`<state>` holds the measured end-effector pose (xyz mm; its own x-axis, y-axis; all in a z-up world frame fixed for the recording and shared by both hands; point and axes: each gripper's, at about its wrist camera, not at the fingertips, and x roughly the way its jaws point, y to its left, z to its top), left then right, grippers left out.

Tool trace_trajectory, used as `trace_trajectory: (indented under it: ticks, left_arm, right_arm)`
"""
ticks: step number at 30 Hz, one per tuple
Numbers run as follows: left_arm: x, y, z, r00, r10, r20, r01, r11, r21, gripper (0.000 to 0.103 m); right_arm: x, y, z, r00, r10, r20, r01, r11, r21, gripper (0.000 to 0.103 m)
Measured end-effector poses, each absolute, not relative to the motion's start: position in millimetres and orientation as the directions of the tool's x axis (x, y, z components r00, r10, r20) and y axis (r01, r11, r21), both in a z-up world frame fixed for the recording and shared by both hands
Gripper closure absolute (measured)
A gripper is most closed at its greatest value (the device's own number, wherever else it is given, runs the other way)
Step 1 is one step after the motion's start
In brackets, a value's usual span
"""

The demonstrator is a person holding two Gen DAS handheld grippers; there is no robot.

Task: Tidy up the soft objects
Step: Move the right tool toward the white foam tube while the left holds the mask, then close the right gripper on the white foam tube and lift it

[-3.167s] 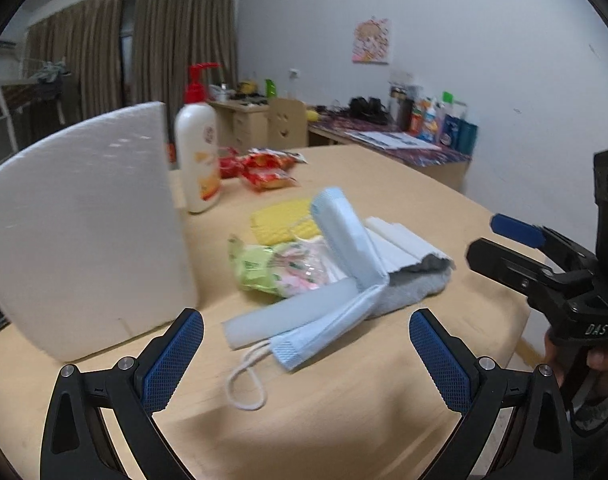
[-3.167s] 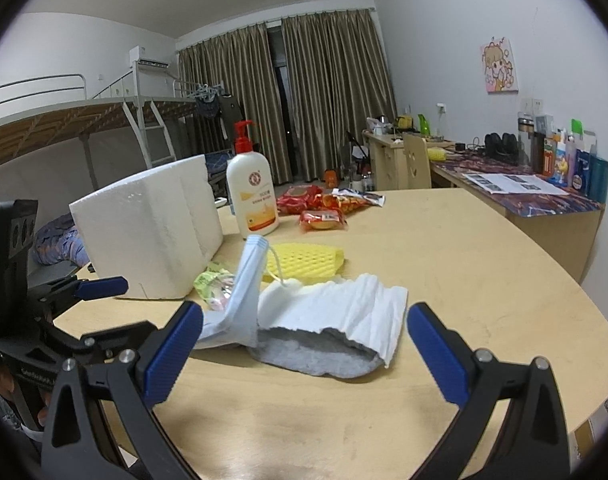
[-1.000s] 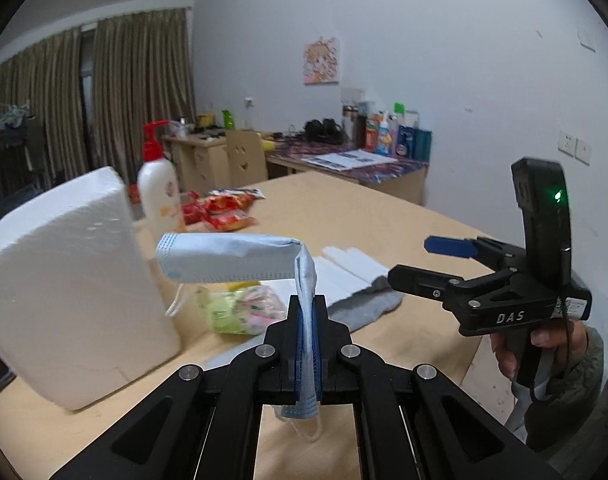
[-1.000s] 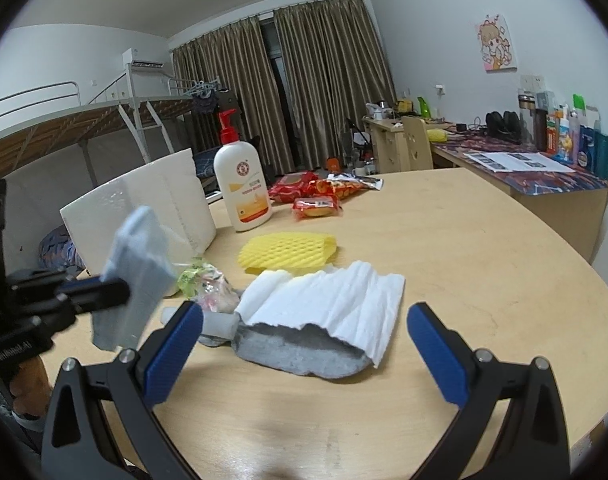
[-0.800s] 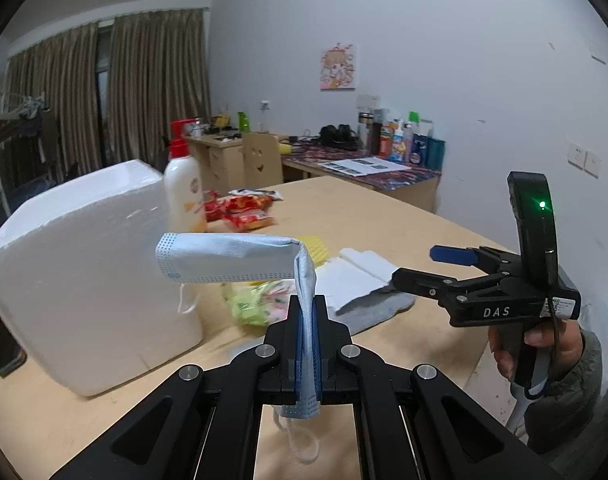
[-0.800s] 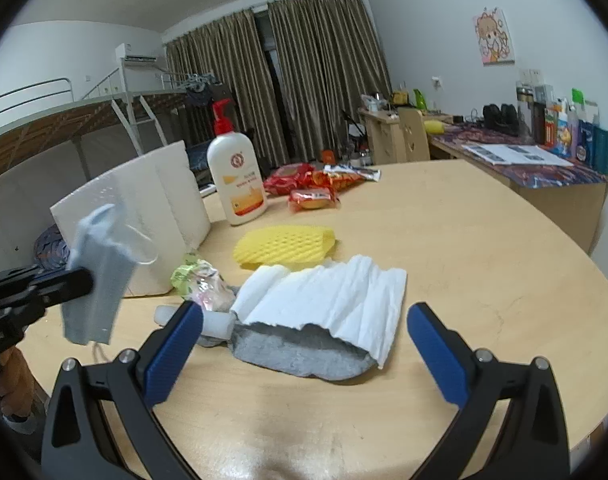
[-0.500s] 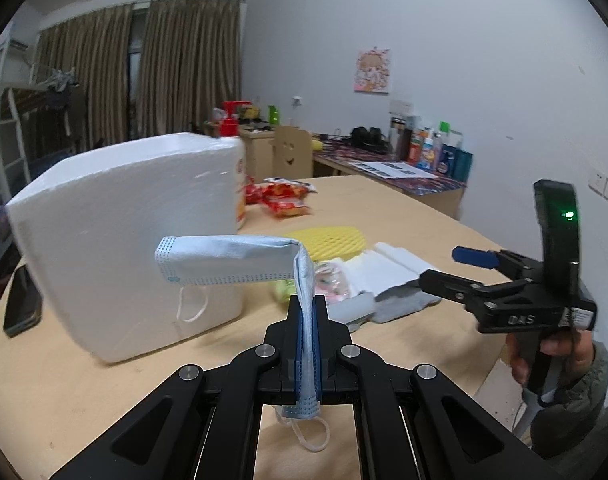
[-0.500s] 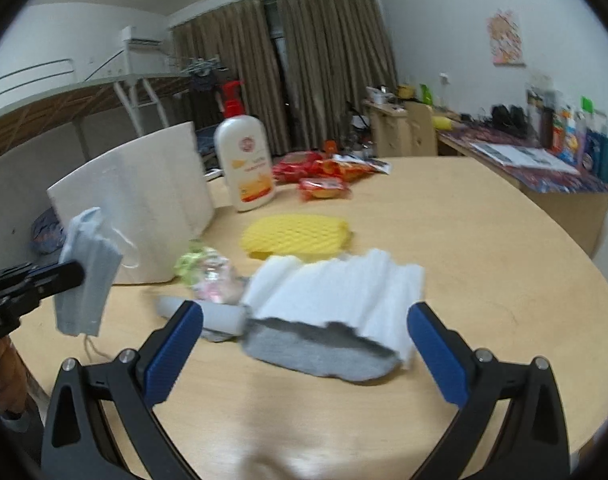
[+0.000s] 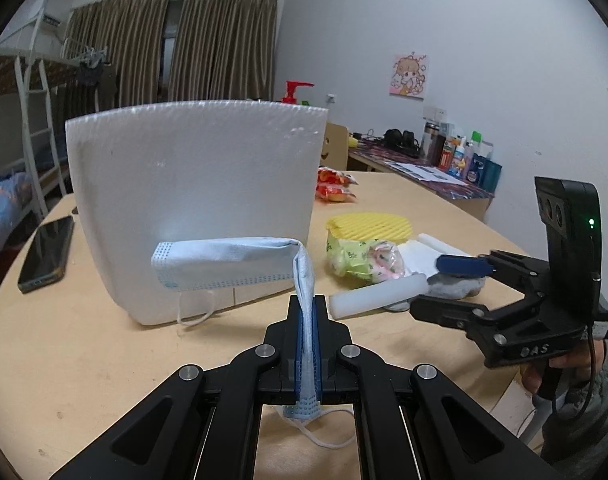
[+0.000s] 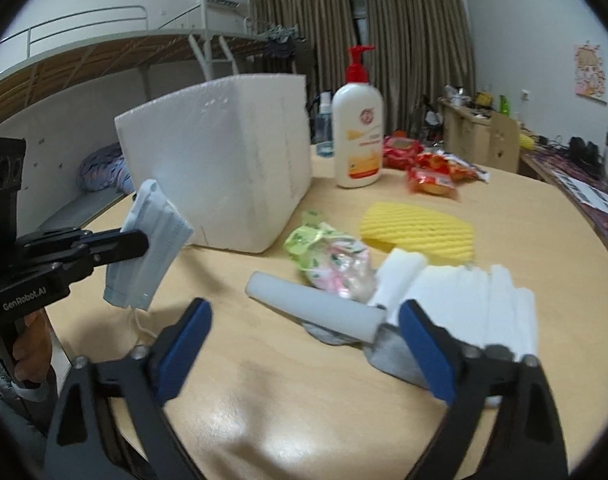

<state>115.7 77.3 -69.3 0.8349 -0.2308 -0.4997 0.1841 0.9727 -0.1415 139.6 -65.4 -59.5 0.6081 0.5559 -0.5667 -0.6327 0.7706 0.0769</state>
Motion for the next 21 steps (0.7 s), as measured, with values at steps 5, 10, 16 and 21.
trace_trajectory:
  ticks: [5, 10, 16, 21]
  left_arm:
    - [124.3, 78.4, -77.3, 0.826, -0.250, -0.506, 0.195, 0.968, -0.159, 0.099]
    - [126.1, 80.3, -77.8, 0.823, -0.272, -0.499, 0.219, 0.962, -0.163, 0.099]
    - [128.9, 76.8, -79.2, 0.813, -0.279, -0.512, 0.233, 0.960, -0.153, 0.099]
    - [129.9, 74.7, -79.0, 0.812, -0.274, -0.515, 0.229, 0.962, -0.150, 0.099]
  right_arm:
    - [150.0, -55.0, -63.8, 0.567, 0.544, -0.619, -0.677, 0.735, 0.025, 0.033]
    - [152.5, -49.5, -65.5, 0.552, 0.508, -0.661, -0.702, 0.711, -0.039, 0.043]
    - [163.4, -53.2, -71.7, 0.521, 0.480, -0.706, -0.721, 0.690, -0.063, 0.043]
    - [162.8, -50.3, -73.6, 0.525, 0.458, -0.717, -0.731, 0.674, -0.104, 0.043]
